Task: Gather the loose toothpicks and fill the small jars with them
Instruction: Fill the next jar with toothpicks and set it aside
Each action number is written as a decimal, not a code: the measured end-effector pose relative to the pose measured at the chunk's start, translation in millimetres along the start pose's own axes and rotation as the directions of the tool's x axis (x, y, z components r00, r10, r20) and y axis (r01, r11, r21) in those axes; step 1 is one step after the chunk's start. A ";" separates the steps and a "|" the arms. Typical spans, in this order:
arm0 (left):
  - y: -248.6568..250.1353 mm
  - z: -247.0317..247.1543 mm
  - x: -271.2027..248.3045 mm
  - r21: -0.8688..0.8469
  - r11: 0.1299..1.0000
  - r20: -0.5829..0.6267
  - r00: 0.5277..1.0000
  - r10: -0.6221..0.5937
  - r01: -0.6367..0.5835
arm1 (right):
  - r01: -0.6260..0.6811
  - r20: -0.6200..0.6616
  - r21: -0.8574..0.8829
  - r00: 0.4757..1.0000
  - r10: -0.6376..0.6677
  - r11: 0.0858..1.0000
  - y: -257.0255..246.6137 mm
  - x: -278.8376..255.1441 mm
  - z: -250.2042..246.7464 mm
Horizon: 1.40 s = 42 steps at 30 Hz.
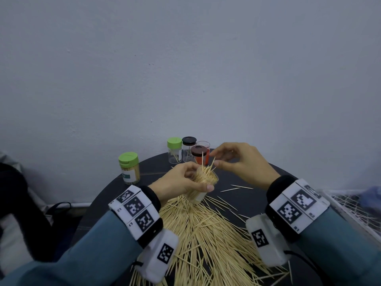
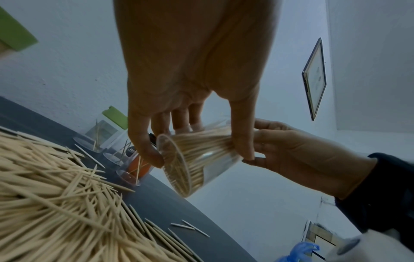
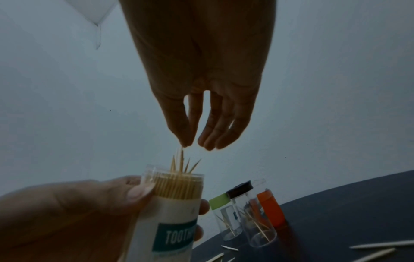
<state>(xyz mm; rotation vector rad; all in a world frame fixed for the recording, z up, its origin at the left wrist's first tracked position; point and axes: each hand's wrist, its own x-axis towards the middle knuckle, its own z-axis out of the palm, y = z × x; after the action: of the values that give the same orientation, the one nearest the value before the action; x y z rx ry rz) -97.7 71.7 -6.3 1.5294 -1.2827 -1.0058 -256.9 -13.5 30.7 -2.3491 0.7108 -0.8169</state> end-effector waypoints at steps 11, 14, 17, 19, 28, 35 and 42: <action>0.1 -1.2 0.1 0.001 1.000 0.011 1.000 -0.002 0.002 | 0.028 -0.097 -0.063 0.995 -0.034 0.998 0.0 0.4 7.0; -0.2 -0.5 0.0 0.031 1.000 0.026 1.000 -0.006 0.005 | 0.051 0.010 0.004 0.999 -0.052 0.999 1.6 -0.3 12.0; -0.2 -0.3 0.1 0.019 1.000 0.026 1.000 0.000 0.000 | 0.025 0.027 0.022 0.999 -0.026 0.999 4.5 -0.6 19.4; -0.2 -1.1 0.1 -0.002 1.000 0.009 1.000 0.006 -0.006 | 0.015 0.059 0.072 0.998 -0.019 0.997 4.5 -1.8 21.5; -3.1 -5.4 1.3 -0.025 1.000 -0.032 0.999 -0.009 0.008 | -0.066 0.259 -0.019 0.963 0.069 0.998 -2.5 -14.0 24.8; -0.6 -2.5 3.4 -0.028 1.000 -0.020 1.000 0.007 -0.007 | -0.133 0.302 0.012 0.945 0.123 0.991 -0.4 -23.5 28.8; 4.0 1.2 2.5 -0.040 0.999 -0.006 0.999 0.031 -0.031 | -0.140 0.309 -0.008 0.941 0.136 0.990 -13.4 -27.5 25.1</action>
<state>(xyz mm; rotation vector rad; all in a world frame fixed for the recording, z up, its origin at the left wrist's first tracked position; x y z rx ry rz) -99.7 68.8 -3.0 1.4767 -1.2718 -1.0009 -254.6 21.3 11.9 -2.3117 0.7204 -0.3785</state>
